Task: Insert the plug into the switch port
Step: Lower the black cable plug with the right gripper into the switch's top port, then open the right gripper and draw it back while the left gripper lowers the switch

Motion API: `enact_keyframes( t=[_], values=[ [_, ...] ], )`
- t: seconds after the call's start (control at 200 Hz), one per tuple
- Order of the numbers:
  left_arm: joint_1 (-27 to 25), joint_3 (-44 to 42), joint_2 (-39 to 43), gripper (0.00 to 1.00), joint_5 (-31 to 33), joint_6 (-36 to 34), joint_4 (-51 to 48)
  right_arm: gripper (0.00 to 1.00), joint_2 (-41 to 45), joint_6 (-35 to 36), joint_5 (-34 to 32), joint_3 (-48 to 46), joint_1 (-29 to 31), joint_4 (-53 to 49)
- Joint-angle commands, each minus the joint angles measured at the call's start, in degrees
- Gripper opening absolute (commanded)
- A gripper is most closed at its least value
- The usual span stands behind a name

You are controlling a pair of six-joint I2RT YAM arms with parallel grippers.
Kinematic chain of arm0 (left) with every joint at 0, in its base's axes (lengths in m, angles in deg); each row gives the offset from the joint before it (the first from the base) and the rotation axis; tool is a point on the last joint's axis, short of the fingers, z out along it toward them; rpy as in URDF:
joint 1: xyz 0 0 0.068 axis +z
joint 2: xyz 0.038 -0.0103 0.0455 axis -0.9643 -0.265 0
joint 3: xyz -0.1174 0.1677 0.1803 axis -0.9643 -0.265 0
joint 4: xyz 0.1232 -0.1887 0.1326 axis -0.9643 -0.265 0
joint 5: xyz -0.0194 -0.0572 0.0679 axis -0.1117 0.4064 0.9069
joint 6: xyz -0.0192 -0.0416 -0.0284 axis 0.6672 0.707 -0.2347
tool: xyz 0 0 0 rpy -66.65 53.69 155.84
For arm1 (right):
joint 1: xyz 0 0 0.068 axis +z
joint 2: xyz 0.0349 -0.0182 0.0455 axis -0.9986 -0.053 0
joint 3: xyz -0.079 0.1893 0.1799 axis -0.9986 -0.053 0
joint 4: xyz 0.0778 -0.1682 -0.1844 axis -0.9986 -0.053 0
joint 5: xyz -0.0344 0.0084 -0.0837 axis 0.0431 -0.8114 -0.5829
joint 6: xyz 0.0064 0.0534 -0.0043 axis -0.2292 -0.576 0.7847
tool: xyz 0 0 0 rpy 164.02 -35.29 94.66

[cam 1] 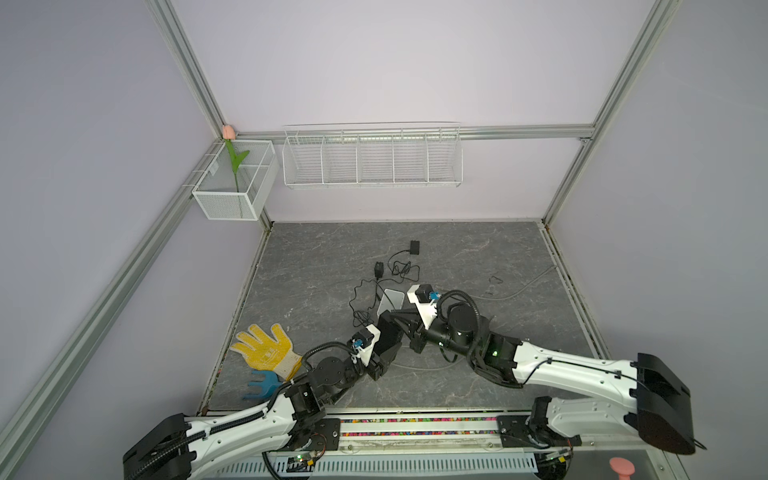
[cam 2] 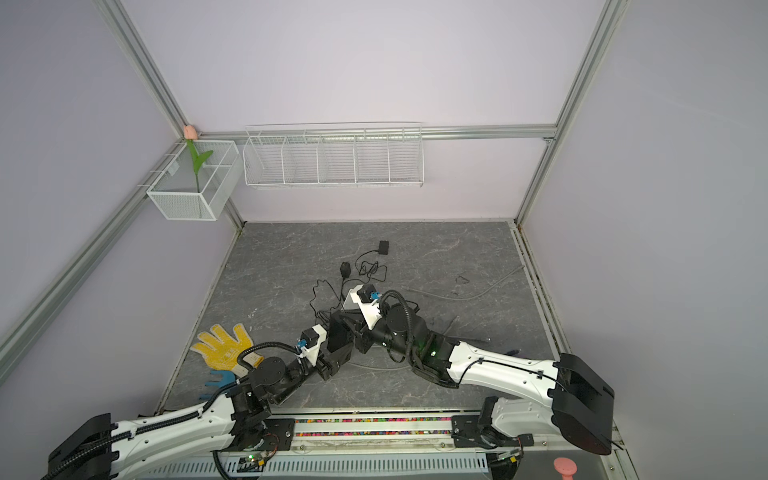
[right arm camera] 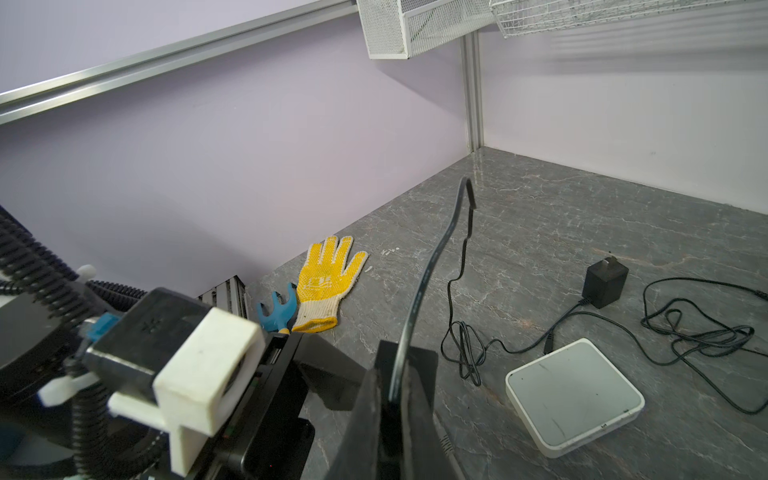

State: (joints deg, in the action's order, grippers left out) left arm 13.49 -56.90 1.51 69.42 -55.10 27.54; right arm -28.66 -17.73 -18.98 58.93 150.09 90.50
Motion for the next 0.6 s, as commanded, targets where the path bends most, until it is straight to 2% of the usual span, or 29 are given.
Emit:
enact_keyframes(
  t=[0.0,0.43,0.485,0.535,0.595],
  values=[
    [0.12,6.78,1.58,0.0,0.98,0.54,12.56,0.07,-3.73,-1.22,3.47,-2.51,3.15,-10.43],
    [0.04,8.81,4.22,0.0,0.72,-0.96,11.44,0.06,-5.15,0.98,7.92,-2.31,3.32,-13.49],
    [0.08,8.85,4.68,0.0,1.07,-1.05,10.35,0.09,-4.92,1.66,7.75,-1.58,3.31,-14.65],
    [0.15,9.12,4.91,0.0,2.88,-0.6,8.27,0.11,-4.49,2.39,7.21,-0.45,3.25,-16.47],
    [0.1,10.45,4.59,0.0,8.18,1.78,2.9,0.13,-3.9,4.09,6.62,1.31,2.95,-19.01]
  ],
)
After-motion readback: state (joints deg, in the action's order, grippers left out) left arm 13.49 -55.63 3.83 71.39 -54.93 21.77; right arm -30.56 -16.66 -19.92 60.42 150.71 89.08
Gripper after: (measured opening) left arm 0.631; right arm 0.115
